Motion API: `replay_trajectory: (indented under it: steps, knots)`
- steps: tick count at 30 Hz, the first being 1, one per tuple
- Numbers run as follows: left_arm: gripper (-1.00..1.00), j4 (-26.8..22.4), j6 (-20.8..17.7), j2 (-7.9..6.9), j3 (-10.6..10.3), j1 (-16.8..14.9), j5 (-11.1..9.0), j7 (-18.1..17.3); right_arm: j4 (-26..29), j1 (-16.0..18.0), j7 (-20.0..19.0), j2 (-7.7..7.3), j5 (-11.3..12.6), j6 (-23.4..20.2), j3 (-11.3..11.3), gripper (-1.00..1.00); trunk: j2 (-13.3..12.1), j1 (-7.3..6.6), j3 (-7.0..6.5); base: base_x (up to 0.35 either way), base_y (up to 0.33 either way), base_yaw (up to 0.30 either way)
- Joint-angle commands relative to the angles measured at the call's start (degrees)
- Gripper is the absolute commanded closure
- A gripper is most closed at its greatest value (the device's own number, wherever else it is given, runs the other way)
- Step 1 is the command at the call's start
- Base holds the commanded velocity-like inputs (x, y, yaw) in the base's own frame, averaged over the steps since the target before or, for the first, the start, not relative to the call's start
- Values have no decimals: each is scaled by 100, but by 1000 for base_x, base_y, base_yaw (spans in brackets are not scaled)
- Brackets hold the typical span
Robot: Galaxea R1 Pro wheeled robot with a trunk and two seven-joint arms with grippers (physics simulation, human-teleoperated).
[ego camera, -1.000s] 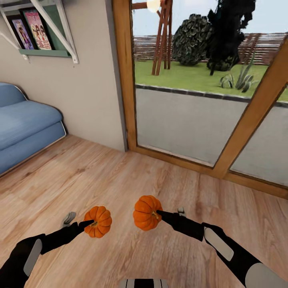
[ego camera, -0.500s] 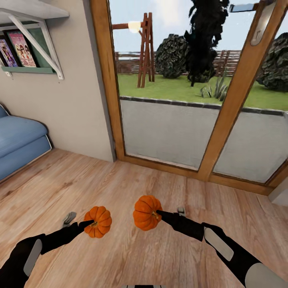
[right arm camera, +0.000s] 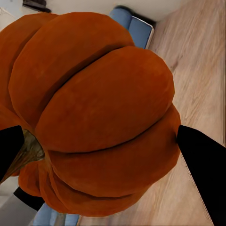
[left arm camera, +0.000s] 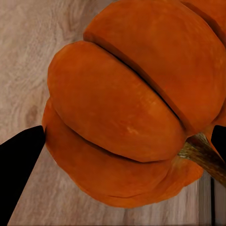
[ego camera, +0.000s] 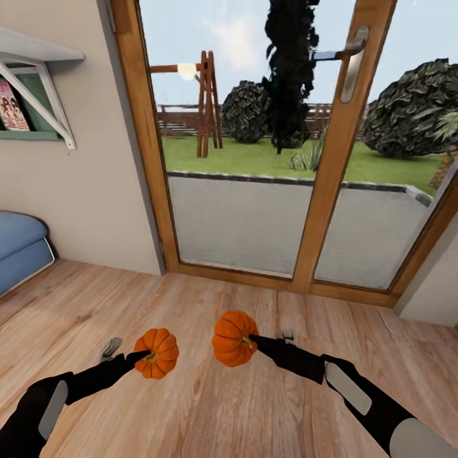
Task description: Place each of the two pumpkins and all three candles from the living room inside a cabinet in the living room (use any cabinet), then make sure every cabinet is closed, and position the cauldron so it is next to a table in the living room.
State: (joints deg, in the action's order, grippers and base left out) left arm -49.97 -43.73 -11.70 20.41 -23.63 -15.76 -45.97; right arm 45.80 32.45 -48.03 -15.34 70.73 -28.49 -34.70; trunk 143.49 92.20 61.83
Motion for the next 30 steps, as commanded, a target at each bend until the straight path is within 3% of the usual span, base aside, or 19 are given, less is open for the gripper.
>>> replay_trajectory:
  steps: [1,4,11,21,26,30]
  knots:
    - [100,-4,-48,1,8,-2,-49,-10,-10,7,0,-2,66,-41,-18,100,0,-4,-21,0,0,-265]
    - [100,-4,-48,-2,7,-2,-50,-14,-28,8,3,3,75,-38,-13,100,-4,-11,-96,0,0,-270]
    - [100,-4,-48,13,-8,-2,-43,-9,-41,0,16,-2,139,-42,312,100,-13,-29,-254,0,0,-276]
    - [100,-4,-45,13,-14,-2,-39,1,-112,-2,13,-47,161,-51,354,100,-64,-74,-472,0,0,-278]
    - [100,1,-40,30,-27,-2,-27,7,-123,-10,11,-54,502,-51,358,100,-265,-184,-561,0,0,-278]
    - [100,-1,-39,38,-28,-2,-30,9,-124,-10,27,-50,582,-51,356,100,-425,-272,-633,0,0,-278]
